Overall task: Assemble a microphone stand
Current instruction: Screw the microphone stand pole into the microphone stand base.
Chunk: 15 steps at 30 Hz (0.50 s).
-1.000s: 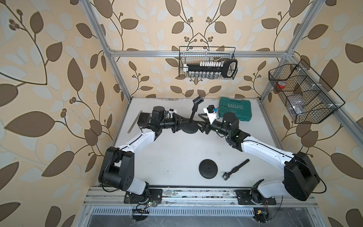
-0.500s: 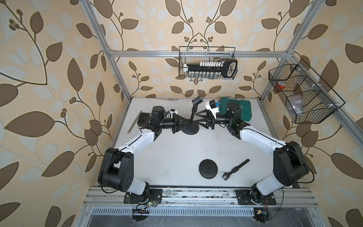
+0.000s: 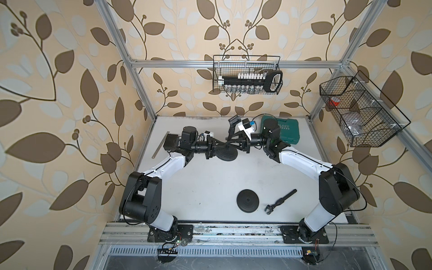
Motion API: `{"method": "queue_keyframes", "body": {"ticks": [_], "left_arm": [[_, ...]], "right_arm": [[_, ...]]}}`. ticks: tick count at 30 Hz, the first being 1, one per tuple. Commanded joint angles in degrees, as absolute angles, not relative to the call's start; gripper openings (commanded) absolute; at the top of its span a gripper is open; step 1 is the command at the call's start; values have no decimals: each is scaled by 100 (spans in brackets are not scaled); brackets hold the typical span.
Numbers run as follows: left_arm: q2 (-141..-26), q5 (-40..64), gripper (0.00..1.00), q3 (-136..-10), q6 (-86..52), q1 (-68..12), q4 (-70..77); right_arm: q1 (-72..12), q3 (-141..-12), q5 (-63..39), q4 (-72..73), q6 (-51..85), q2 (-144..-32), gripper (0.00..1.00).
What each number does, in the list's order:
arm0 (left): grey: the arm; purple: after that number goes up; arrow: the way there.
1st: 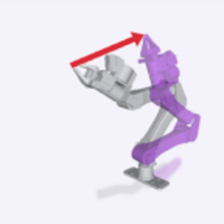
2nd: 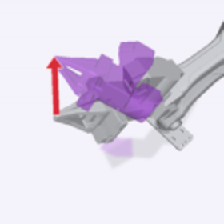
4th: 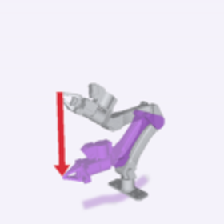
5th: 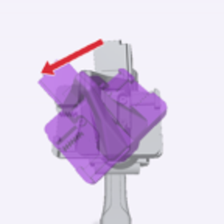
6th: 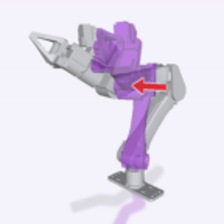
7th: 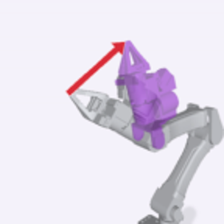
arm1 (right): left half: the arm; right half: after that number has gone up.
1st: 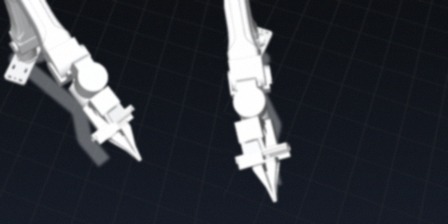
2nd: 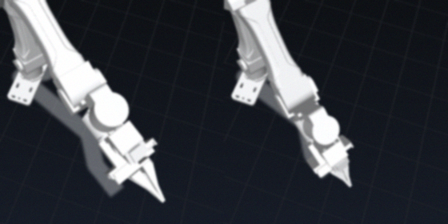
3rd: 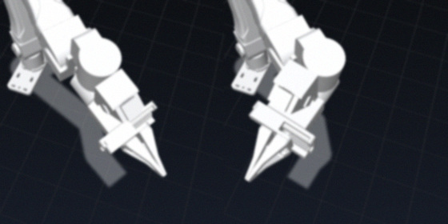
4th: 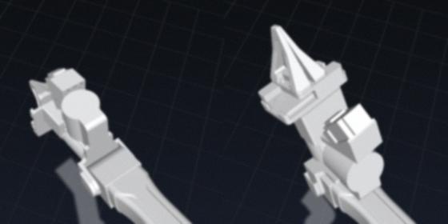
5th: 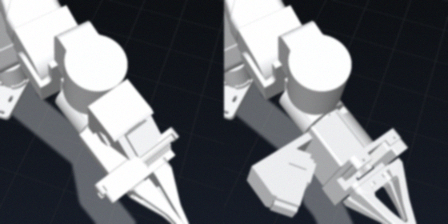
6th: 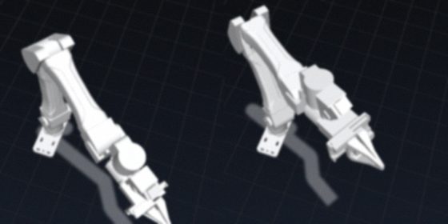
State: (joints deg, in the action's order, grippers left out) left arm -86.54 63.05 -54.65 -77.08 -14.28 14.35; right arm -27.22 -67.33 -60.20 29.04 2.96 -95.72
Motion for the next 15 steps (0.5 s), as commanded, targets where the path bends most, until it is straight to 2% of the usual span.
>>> {"method": "queue_keyframes", "body": {"ticks": [1, 2, 6, 11, 15], "left_arm": [[-8554, 6542, 0, -5686, -7756, -1450, 1934], [-8552, 6518, 0, -5694, -7752, -1450, 1938], [-8458, 6264, 0, -5738, -7689, -1450, 1912], [-8321, 5889, 0, -5903, -7446, -1450, 1534], [-8310, 5716, 0, -5933, -7416, -1450, 1433]], "right_arm": [[-2746, -6727, -5960, 3090, 346, -9580, 5], [-2753, -6678, -5858, 3125, 378, -9555, 0], [-2882, -6184, -4593, 3351, 547, -9202, 0], [-3619, -5533, -1591, 2965, 611, -8557, 0], [-4658, -5643, 1258, 2008, 395, -8332, 0]]}}
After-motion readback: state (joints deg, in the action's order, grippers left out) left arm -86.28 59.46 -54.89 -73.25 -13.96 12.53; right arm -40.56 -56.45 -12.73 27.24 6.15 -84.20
